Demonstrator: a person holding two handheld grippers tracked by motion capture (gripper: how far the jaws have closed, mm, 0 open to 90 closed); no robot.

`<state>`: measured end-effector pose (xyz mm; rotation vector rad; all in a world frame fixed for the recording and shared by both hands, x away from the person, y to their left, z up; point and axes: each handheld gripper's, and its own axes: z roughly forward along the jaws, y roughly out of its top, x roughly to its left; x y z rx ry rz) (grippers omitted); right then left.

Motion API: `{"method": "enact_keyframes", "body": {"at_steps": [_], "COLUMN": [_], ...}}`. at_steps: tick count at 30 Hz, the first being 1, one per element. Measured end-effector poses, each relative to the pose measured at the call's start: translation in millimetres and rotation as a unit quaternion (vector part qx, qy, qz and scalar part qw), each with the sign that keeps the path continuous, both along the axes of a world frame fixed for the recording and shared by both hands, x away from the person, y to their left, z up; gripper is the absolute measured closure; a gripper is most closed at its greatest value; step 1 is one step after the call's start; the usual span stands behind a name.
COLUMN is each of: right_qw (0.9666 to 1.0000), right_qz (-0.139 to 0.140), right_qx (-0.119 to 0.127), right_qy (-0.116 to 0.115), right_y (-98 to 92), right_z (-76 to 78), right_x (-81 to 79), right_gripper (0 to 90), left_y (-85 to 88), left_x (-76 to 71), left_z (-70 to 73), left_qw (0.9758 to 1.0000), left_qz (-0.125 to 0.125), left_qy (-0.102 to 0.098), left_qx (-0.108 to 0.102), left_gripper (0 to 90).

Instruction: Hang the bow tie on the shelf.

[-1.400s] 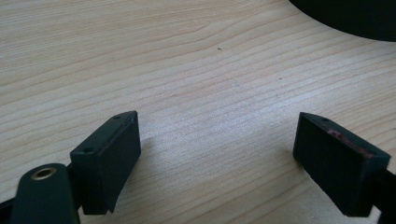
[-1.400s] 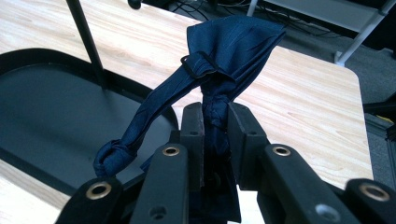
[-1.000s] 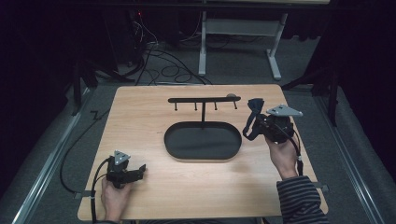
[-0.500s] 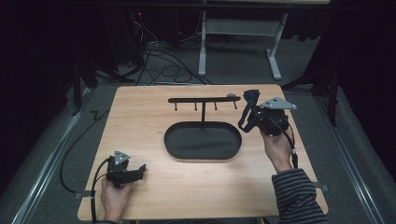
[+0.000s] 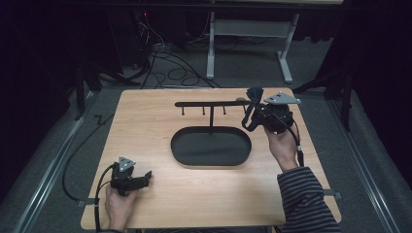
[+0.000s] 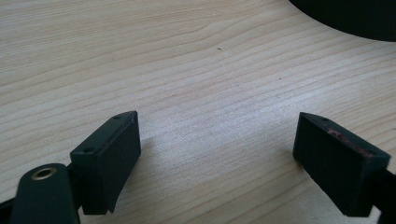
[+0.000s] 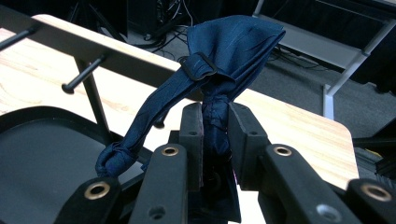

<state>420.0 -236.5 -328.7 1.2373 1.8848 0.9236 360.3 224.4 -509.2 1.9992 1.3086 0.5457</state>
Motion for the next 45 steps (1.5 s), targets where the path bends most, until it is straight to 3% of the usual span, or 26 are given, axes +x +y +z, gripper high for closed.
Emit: {"method": "enact_keyframes", "body": {"at_steps": [25, 32, 45], "right_qw": [0.9993, 0.9994, 0.9985], "right_qz": [-0.035, -0.030, -0.049], "right_qx": [-0.011, -0.015, -0.019], "right_qy": [0.001, -0.007, 0.010], "right_y": [10.8, 17.1, 11.1], "right_z": [-9.7, -7.7, -13.1], "right_x": [24.9, 24.5, 29.9], "right_gripper": [77.6, 77.4, 77.2], "left_y": [0.1, 0.0, 0.1], "left_x": [0.0, 0.0, 0.0], "left_z": [0.1, 0.0, 0.1], "left_qw": [1.0000, 1.0000, 1.0000], "left_qz": [0.000, 0.000, 0.000], "left_qy": [0.001, 0.000, 0.001], "left_qx": [0.000, 0.000, 0.000], "left_gripper": [15.5, 15.5, 15.5]}}
